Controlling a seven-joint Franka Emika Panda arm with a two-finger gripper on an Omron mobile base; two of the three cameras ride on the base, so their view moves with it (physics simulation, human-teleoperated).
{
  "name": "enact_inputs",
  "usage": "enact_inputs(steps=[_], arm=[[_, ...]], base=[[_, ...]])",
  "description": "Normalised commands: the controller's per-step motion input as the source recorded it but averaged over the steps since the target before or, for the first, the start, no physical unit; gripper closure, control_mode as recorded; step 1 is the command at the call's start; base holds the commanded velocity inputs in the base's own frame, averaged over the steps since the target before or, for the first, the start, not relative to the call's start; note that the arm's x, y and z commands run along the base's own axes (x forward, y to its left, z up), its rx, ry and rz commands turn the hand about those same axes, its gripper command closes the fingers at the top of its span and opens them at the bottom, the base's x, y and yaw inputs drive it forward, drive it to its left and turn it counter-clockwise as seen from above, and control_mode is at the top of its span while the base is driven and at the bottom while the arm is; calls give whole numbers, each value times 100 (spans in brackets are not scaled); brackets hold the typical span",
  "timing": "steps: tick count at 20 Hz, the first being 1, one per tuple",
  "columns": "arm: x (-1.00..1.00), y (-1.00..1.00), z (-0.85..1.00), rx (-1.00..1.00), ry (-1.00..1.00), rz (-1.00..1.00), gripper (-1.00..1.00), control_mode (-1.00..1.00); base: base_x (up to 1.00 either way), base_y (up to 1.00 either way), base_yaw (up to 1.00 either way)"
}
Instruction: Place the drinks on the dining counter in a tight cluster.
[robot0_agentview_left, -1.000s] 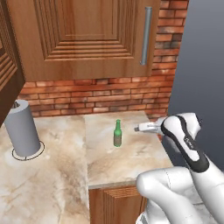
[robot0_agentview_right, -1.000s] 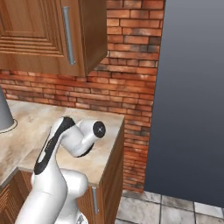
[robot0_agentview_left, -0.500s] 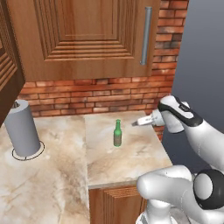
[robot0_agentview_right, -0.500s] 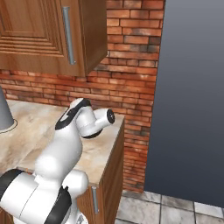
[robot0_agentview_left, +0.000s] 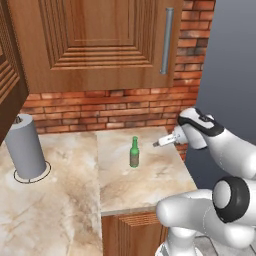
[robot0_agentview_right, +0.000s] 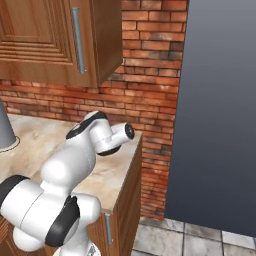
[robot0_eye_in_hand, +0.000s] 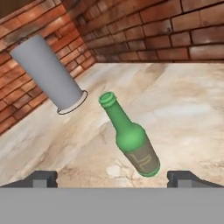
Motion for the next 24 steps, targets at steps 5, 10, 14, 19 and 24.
enact_inputs(steps=[5, 10, 14, 19, 24], arm=[[13, 0, -15, -3, -28, 0, -100, -100], [10, 0, 15, -11, -11, 1, -100, -100], [15, 3, 2, -21, 10, -1, -100, -100], [17, 10, 0, -17, 2, 0, -100, -100], [5, 0, 0, 0, -16, 3, -100, -100]], base=[[0, 0, 0], [0, 0, 0], [0, 0, 0], [0, 0, 0], [0, 0, 0]])
